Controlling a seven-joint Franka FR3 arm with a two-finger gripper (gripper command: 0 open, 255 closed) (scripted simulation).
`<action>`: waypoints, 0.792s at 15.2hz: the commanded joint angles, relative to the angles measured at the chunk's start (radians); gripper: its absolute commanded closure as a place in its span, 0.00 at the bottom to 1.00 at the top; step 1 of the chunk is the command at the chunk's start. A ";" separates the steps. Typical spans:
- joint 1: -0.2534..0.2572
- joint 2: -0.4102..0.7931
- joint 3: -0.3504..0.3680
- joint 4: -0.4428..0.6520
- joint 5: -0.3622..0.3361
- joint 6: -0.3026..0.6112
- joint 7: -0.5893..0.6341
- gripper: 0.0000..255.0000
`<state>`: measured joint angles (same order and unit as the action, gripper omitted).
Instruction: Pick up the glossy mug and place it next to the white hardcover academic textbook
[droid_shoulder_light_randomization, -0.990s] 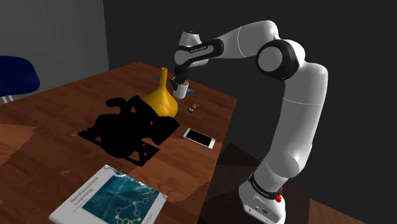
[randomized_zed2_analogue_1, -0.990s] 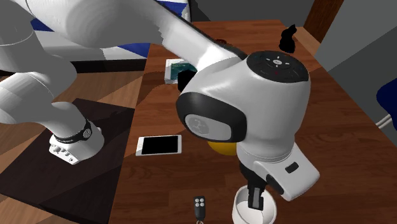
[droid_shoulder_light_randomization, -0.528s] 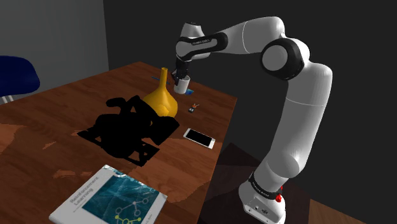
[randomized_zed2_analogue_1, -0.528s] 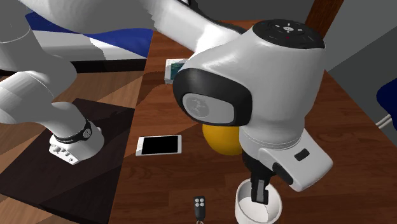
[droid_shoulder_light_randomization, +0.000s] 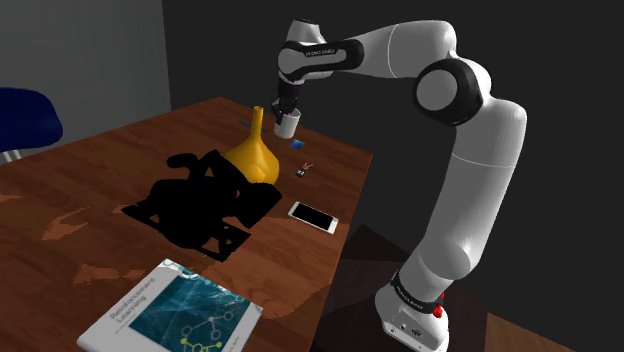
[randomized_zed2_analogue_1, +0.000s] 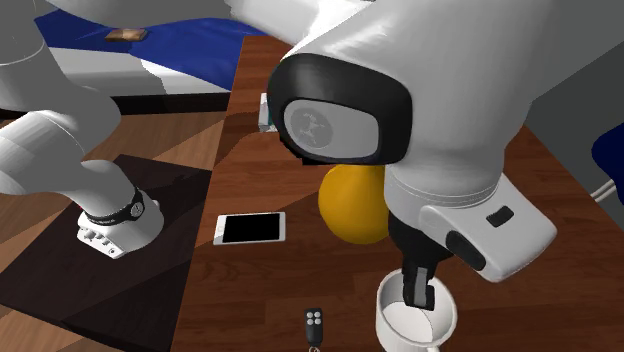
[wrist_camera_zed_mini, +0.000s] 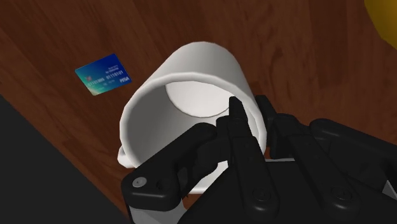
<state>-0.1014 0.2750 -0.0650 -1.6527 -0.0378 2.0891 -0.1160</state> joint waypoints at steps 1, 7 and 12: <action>0.000 -0.006 0.000 0.021 0.000 -0.027 -0.001 1.00; 0.000 -0.015 0.000 0.090 0.001 -0.104 -0.005 1.00; 0.026 -0.129 0.011 -0.042 -0.015 -0.089 0.036 1.00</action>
<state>-0.0842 0.1823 -0.0578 -1.6468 -0.0474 1.9891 -0.0947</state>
